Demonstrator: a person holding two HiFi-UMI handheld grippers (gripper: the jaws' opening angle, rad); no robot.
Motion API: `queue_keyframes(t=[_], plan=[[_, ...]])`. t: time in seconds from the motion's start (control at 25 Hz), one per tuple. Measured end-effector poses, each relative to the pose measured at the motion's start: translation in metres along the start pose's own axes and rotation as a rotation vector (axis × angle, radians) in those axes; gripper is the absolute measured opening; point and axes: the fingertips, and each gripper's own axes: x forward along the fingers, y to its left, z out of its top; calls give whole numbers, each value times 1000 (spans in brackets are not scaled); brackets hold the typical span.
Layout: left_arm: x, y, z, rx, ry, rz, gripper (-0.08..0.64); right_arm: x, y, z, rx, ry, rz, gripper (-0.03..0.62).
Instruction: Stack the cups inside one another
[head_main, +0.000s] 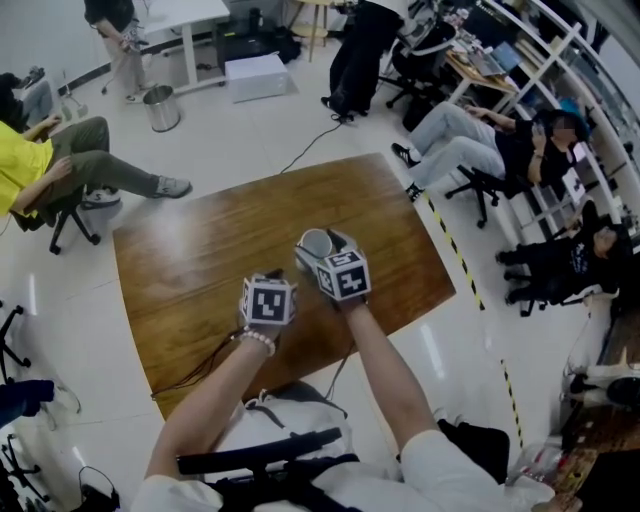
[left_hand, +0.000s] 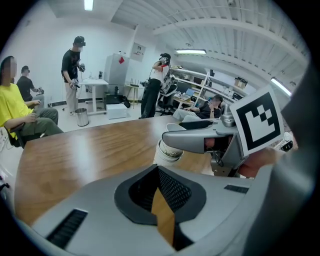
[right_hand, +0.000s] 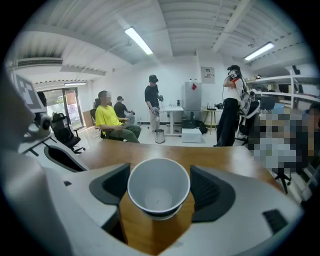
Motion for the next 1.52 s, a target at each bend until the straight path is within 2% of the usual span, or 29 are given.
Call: queue_keyframes(t=[0.56,0.88,1.08,1.32,1.36,1.52], plan=[[0,11,-10,-24,10,10,-6,21,2,-22,-28,59,-2,400],[-6,20,-14,-27,7,17,-6,22,3,-22,-25,53,-14,437],[-14,25,-15,-39,-5,9,-6,3,3,-7,-4,-6,-34,446],[-43,32,-15,-63,-53,4,-8,-45,5,8,74,-119,-78,443],[-49,31,-13,-65,-67,-1,-8,-54,8,9,84,-134,-80,426],[-68,27,-12,-59,-99,-29,-8,-88,14,10,111,-189,-114,266]])
